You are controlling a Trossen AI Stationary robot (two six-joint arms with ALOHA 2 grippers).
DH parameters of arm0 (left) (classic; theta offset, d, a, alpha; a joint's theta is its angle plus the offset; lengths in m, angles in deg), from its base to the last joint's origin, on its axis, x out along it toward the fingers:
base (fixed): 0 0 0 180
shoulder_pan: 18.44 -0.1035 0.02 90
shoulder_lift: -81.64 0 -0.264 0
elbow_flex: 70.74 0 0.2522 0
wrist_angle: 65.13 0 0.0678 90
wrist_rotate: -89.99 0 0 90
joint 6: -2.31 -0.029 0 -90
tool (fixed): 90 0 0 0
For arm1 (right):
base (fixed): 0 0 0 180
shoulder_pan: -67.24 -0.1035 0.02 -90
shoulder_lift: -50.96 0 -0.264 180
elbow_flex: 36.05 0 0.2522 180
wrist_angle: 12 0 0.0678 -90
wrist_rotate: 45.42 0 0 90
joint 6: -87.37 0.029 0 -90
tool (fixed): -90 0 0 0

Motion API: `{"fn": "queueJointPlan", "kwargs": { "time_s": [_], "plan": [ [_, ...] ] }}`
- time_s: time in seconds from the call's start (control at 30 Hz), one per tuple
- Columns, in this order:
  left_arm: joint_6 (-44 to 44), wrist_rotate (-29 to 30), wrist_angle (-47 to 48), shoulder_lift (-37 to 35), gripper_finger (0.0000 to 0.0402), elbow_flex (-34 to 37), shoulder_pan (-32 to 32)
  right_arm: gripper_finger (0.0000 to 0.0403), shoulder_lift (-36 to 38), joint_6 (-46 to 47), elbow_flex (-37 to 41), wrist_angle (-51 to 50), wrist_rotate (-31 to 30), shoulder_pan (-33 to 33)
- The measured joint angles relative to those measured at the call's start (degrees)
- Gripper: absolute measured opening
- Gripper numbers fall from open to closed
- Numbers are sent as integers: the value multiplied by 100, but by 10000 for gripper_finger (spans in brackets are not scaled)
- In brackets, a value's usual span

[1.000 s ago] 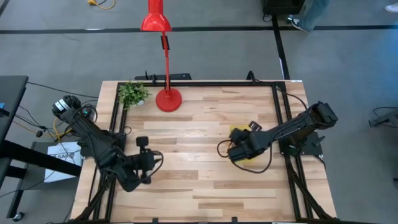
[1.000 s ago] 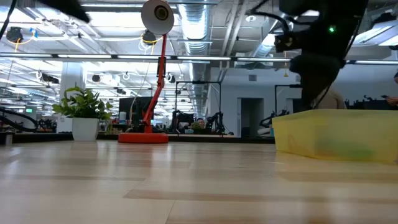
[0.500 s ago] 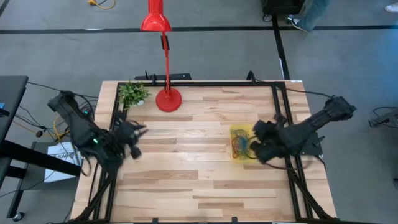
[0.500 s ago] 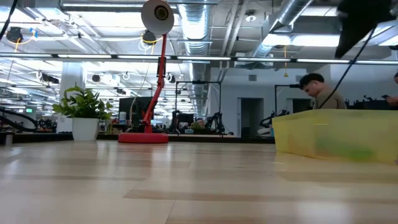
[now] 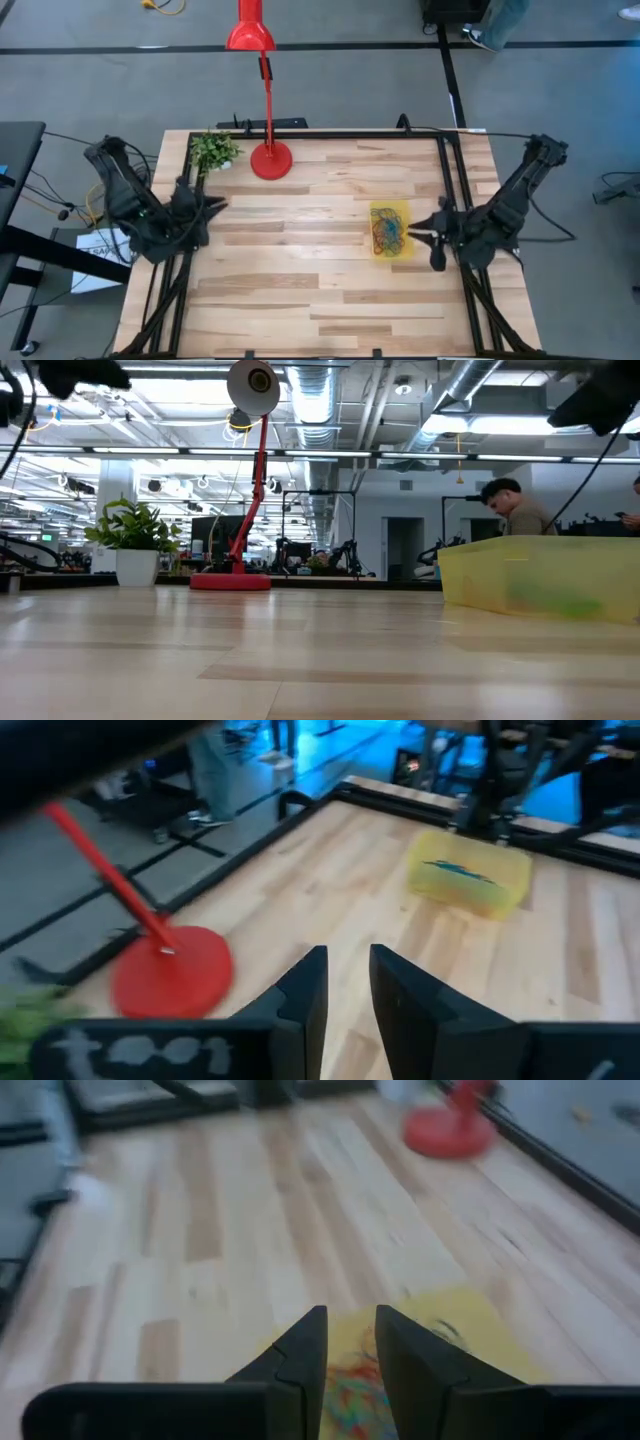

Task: Pick and place items into bin
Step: Return to Home Position

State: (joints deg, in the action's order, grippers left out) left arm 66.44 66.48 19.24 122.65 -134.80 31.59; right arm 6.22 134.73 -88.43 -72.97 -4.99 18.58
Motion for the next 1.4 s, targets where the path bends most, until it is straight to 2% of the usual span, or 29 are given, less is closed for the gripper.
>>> {"fn": "queueJointPlan", "kwargs": {
  "time_s": [0.13, 0.23, 0.33, 0.43, 0.6, 0.73, 0.8, 0.9, 1.03, 1.1, 1.23, 1.4],
  "plan": [
    [-389, 2, -1249, -545, 67, 1143, 157, 83, 696, -1383, 1025, 1778, 19, 55],
    [-382, 127, -1602, -1033, 67, 1706, 212, 83, 1223, -1855, 1632, 2408, 173, 249],
    [-361, 161, -1603, -1631, 67, 1920, 244, 83, 1749, -1868, 2027, 2645, 306, 479],
    [-769, 138, -1622, -2273, 67, 1950, 306, 83, 2368, -1912, 2275, 2682, 323, 651],
    [-1679, 130, -2036, -3344, 67, 1971, 426, 83, 3551, -2742, 2550, 2938, 409, 844],
    [-2882, 127, -3245, -3880, 67, 2370, 467, 83, 4431, -3910, 2867, 3910, 1236, 1053],
    [-3732, 45, -4282, -4013, 67, 2740, 467, 83, 4437, -4455, 3095, 4448, 1675, 1180],
    [-5071, -414, -5802, -4077, 67, 3348, 461, 83, 4462, -4911, 3273, 5093, 2104, 1414],
    [-6419, -1228, -7493, -4077, 67, 3929, 376, 83, 4371, -4764, 3444, 5013, 2252, 1863],
    [-6857, -1625, -8068, -4077, 67, 4096, 267, 83, 4467, -4711, 3443, 5129, 2628, 2108],
    [-7347, -2272, -8521, -4077, 67, 4284, -58, 83, 4430, -4830, 3435, 5488, 3410, 2646],
    [-7237, -2744, -8459, -4077, 67, 4312, -672, 83, 4456, -4691, 3435, 5466, 3812, 3437]
  ]
}}
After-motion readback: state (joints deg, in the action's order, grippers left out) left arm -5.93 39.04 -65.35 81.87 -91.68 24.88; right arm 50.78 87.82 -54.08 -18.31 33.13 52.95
